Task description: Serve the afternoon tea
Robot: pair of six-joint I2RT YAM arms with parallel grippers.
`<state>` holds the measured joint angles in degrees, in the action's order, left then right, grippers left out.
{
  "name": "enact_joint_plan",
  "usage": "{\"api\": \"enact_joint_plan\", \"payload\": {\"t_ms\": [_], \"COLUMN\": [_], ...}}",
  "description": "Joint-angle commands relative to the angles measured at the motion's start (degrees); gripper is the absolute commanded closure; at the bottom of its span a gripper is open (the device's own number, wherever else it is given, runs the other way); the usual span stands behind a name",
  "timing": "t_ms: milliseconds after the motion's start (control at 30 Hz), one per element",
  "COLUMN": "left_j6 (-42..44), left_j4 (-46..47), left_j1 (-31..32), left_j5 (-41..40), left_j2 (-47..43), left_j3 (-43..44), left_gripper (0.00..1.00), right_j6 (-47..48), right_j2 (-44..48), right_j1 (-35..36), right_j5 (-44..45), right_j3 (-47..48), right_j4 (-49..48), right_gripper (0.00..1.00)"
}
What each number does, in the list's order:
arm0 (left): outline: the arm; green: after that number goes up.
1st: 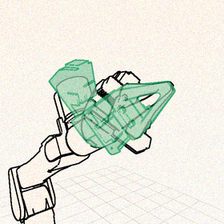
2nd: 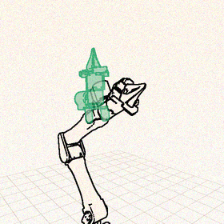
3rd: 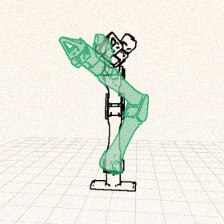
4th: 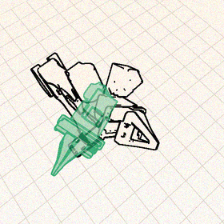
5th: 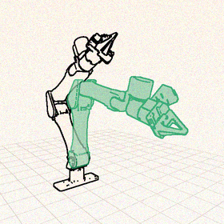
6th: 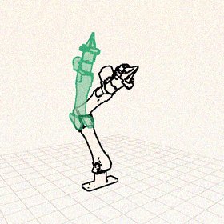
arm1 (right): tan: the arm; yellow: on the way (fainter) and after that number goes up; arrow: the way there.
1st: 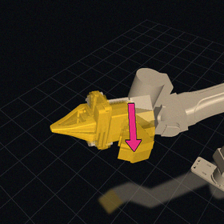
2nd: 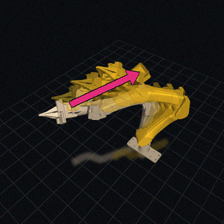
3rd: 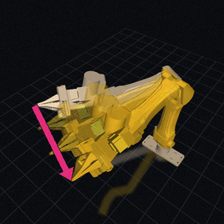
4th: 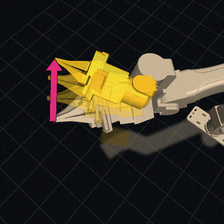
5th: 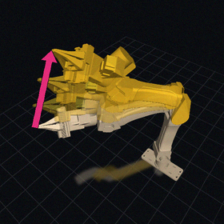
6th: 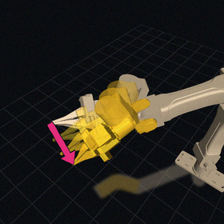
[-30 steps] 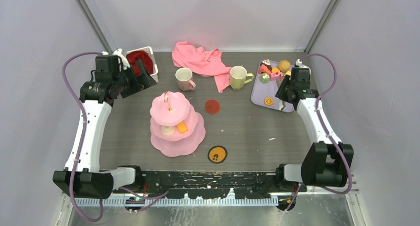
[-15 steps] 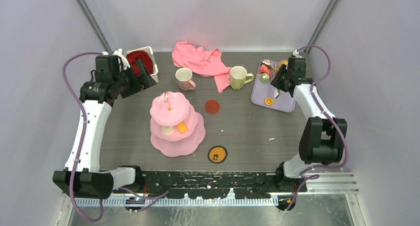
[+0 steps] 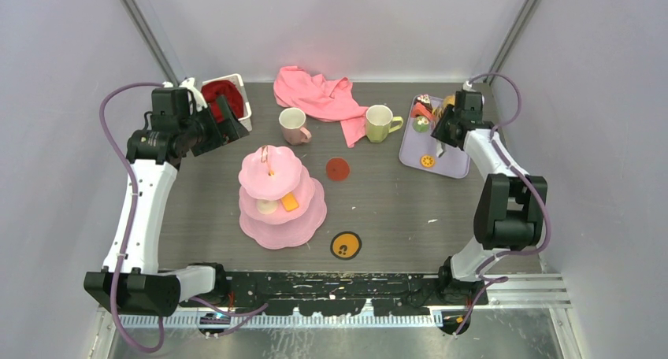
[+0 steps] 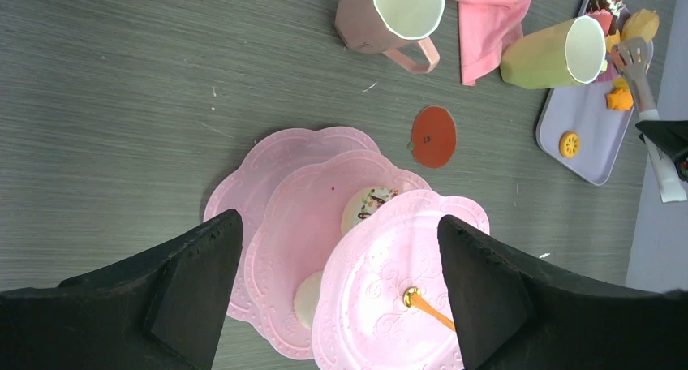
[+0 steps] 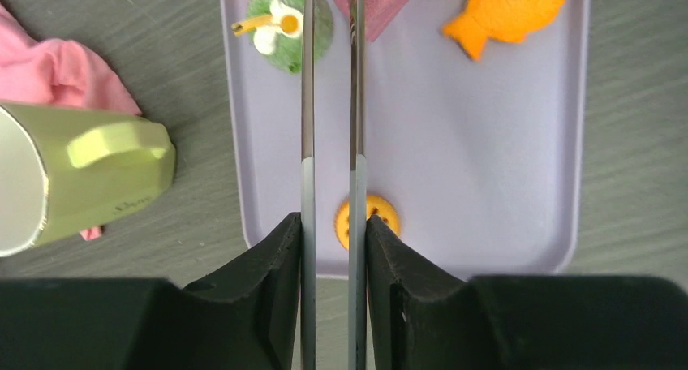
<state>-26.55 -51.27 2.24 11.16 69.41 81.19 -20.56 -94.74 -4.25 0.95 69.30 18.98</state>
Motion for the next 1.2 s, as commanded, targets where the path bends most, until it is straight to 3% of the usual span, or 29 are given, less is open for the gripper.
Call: {"api": "enact_joint_plan", "payload": {"t_ms": [0,333,700,1167], "left_j6": [0.73,0.27,-0.07,-0.43], "left_j4": [1.13,1.65,1.59,2.03], "left_j1": [-0.21,-0.22,-0.21,-0.21], "left_j5": [1.00,1.54,1.64,1.64], "left_j2": [-1.74,-2.27,-2.15,-1.32], "left_j3": [0.12,-0.61,-0.68,-0.57], "left_gripper": [0.11,0.11,0.11,0.11], "right_j6": [2.66,4.54,6.76,6.93], "right_j2": [7.12,13.68,12.40,14.92], "right_j1": [-1.21,-1.90,-1.90,-1.75], "right_j5": [3.03,2.48,3.72,2.73], "right_j3": [-1.86,-3.00,-4.48,-4.75], "right_j4": [2.24,6.33,7.40,5.99], "right_gripper": [0.93,0.90,0.63,0.61]}}
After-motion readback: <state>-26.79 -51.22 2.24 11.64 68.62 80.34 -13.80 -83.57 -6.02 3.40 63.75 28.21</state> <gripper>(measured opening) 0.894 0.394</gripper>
